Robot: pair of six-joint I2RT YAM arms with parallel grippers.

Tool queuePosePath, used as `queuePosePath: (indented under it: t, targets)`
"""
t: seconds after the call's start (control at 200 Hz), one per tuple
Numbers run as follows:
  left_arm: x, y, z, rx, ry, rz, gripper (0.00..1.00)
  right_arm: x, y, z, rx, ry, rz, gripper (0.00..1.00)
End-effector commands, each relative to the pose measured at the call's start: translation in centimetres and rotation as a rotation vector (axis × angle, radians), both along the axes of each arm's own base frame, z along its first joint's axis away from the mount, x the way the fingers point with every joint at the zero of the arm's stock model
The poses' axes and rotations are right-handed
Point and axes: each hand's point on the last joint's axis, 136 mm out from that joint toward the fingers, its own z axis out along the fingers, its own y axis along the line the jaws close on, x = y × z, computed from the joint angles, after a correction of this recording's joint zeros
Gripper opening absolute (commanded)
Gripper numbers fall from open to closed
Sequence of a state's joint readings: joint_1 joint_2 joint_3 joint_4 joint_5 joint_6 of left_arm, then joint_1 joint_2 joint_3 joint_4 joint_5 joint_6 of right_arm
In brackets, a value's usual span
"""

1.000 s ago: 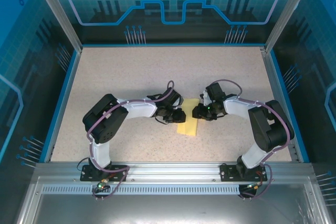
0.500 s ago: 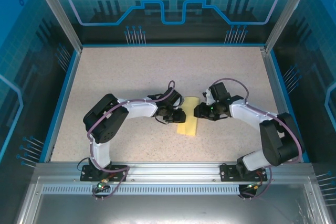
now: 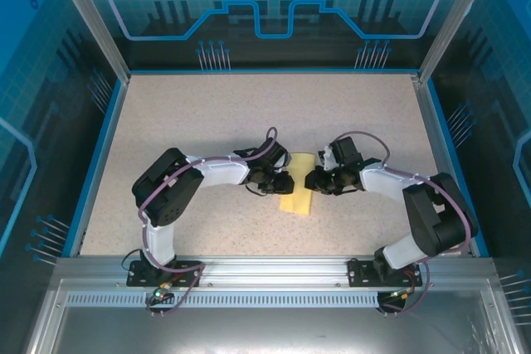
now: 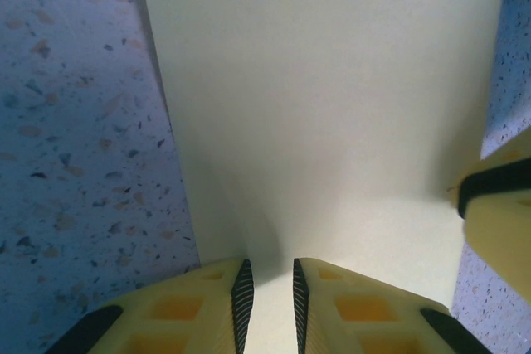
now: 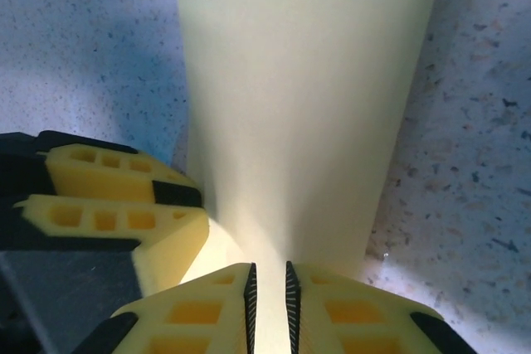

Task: Fold a paper plane with a square sheet of paper (pick it up from the middle)
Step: Fold the square sheet of paper in half at the center of the table.

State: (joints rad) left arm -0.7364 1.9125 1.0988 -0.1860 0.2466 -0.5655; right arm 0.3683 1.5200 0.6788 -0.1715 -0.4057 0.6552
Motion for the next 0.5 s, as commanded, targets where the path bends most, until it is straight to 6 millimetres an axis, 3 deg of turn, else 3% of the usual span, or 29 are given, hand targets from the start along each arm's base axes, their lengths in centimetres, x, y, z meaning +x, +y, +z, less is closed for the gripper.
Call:
queuePosePath:
  t: [0.0,0.495]
  targets:
    - [-0.5,1.6,-2.6,0.114,0.01,-0.009,0.25,0.6,0.6,-0.1,0.023,-0.009,0.018,0.19]
    - [-0.7,1.9,-3.3,0.13,0.024,-0.009,0.25,-0.1,-1.1,-3.0,-0.029,0.043,0.015,0.19]
